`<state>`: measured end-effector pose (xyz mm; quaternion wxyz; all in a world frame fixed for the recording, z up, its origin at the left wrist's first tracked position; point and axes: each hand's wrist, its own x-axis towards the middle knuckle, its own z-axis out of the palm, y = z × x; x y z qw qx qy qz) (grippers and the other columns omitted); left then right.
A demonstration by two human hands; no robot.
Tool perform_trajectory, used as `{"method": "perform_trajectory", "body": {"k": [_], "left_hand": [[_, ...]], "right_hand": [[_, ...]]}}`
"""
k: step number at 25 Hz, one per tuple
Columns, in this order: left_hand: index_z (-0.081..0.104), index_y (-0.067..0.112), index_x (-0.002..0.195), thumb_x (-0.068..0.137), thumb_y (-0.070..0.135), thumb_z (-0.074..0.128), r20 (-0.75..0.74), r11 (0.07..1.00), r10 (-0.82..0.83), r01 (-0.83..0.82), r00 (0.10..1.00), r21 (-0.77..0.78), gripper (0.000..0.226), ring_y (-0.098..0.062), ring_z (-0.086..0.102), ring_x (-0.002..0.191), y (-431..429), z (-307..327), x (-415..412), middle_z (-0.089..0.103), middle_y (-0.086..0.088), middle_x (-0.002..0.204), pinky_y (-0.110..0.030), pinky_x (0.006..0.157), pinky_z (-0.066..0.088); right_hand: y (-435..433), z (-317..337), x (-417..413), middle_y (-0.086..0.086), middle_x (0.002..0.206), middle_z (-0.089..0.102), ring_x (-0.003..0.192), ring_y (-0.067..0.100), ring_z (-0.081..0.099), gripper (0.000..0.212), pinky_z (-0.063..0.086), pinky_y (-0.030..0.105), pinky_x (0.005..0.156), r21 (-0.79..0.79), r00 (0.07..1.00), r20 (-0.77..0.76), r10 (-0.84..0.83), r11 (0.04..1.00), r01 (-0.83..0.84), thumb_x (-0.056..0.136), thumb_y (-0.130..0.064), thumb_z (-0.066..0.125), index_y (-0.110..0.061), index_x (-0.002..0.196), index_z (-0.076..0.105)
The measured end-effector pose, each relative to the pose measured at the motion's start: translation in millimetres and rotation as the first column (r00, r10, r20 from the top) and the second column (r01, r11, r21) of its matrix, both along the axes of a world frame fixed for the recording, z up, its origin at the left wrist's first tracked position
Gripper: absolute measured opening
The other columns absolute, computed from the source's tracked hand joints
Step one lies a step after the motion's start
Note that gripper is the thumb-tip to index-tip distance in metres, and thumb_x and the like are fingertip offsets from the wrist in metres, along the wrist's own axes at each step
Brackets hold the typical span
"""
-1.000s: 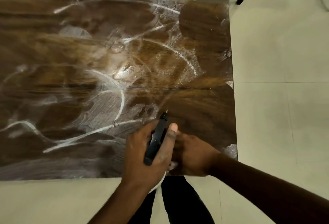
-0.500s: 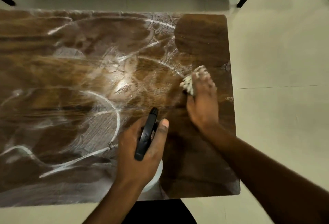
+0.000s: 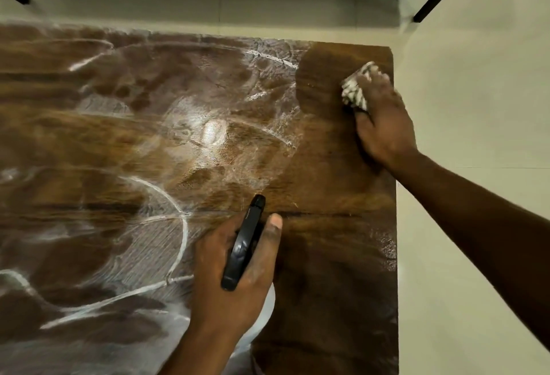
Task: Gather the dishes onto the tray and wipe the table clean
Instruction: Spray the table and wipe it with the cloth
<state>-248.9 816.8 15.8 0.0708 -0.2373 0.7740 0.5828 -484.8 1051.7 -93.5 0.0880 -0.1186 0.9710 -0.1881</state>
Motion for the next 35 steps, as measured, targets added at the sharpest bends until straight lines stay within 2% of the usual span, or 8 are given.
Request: {"method": "perform_trajectory", "body": {"k": [2, 5, 11, 17, 22, 27, 31, 35], "left_hand": [[0.065, 0.012, 0.071, 0.094, 0.055, 0.066, -0.006, 0.999, 0.035, -0.034, 0.999, 0.035, 0.049, -0.032, 0.056, 0.045, -1, -1, -4, 0.053, -0.016, 0.053, -0.050, 0.050, 0.048], [0.065, 0.006, 0.073, 0.098, 0.043, 0.069, -0.035, 0.996, 0.071, -0.069, 0.997, 0.060, 0.045, -0.034, 0.053, 0.044, -6, 0, -11, 0.051, -0.017, 0.053, -0.046, 0.048, 0.045], [0.055, 0.024, 0.060, 0.103, 0.036, 0.072, -0.082, 0.998, 0.069, -0.069, 0.994, 0.001, 0.048, -0.023, 0.052, 0.040, -24, -5, -28, 0.051, -0.009, 0.049, -0.039, 0.045, 0.046], [0.064, 0.004, 0.073, 0.099, 0.041, 0.068, -0.085, 0.998, 0.064, -0.062, 0.994, 0.029, 0.046, -0.035, 0.055, 0.045, -42, -6, -37, 0.053, -0.017, 0.053, -0.050, 0.052, 0.048], [0.062, 0.013, 0.073, 0.103, 0.037, 0.070, -0.101, 0.999, 0.043, -0.042, 0.994, 0.006, 0.038, -0.027, 0.054, 0.044, -61, -6, -49, 0.052, -0.009, 0.053, -0.049, 0.048, 0.048], [0.061, 0.032, 0.066, 0.103, 0.030, 0.070, -0.078, 0.999, 0.026, -0.023, 0.997, 0.045, 0.038, -0.016, 0.054, 0.044, -76, -2, -62, 0.055, 0.001, 0.051, -0.041, 0.049, 0.051], [0.054, 0.018, 0.063, 0.104, 0.030, 0.068, -0.078, 0.998, 0.014, -0.009, 0.997, 0.066, 0.045, -0.030, 0.049, 0.044, -87, -1, -67, 0.049, -0.012, 0.053, -0.049, 0.048, 0.046], [0.062, 0.004, 0.070, 0.104, 0.036, 0.067, -0.075, 0.997, 0.017, -0.011, 0.997, 0.079, 0.047, -0.033, 0.051, 0.042, -96, -3, -67, 0.050, -0.015, 0.052, -0.049, 0.045, 0.046]], "right_hand": [[-39, 0, 0, 0.010, 0.176, 0.023, 0.164, 0.032, 0.016, 0.074, 0.017, 0.052, 0.133, -0.023, 0.977, 0.017, -0.214, 0.976, 0.214, 0.093, -0.030, 0.040, -0.021, 0.166, 0.032], [-78, -3, 62, 0.006, 0.178, 0.016, 0.165, 0.029, 0.008, 0.076, 0.015, 0.057, 0.132, 0.006, 0.976, 0.056, 0.212, 0.977, -0.212, 0.098, -0.025, 0.047, -0.025, 0.169, 0.021], [-51, 6, 84, 0.002, 0.174, 0.023, 0.161, 0.021, 0.012, 0.089, 0.013, 0.046, 0.132, 0.072, 0.182, 0.090, 0.979, 0.175, -0.982, 0.080, -0.032, 0.061, -0.028, 0.164, 0.031], [-67, 8, -28, 0.010, 0.177, 0.017, 0.165, 0.031, 0.011, 0.069, 0.018, 0.056, 0.132, 0.025, 0.991, 0.071, 0.115, 0.993, -0.117, 0.101, -0.026, 0.046, -0.026, 0.168, 0.027], [-153, 7, 19, 0.011, 0.177, 0.017, 0.165, 0.033, 0.008, 0.073, 0.015, 0.058, 0.132, 0.000, 0.973, 0.114, 0.200, 0.979, -0.202, 0.103, -0.031, 0.049, -0.024, 0.169, 0.019], [-127, 10, 31, 0.010, 0.169, 0.038, 0.161, 0.031, 0.023, 0.073, 0.023, 0.057, 0.129, 0.030, 0.346, 0.036, 0.937, 0.345, -0.938, 0.092, -0.026, 0.059, -0.023, 0.161, 0.034], [-105, 11, -51, 0.009, 0.175, 0.025, 0.162, 0.034, 0.020, 0.068, 0.025, 0.059, 0.130, 0.204, 0.923, 0.111, 0.369, 0.900, -0.385, 0.102, -0.032, 0.045, -0.027, 0.167, 0.025], [-164, 11, -64, 0.012, 0.177, 0.017, 0.165, 0.033, 0.010, 0.067, 0.015, 0.052, 0.133, 0.075, 0.982, 0.073, -0.172, 0.983, 0.166, 0.105, -0.028, 0.042, -0.021, 0.169, 0.023]]}}
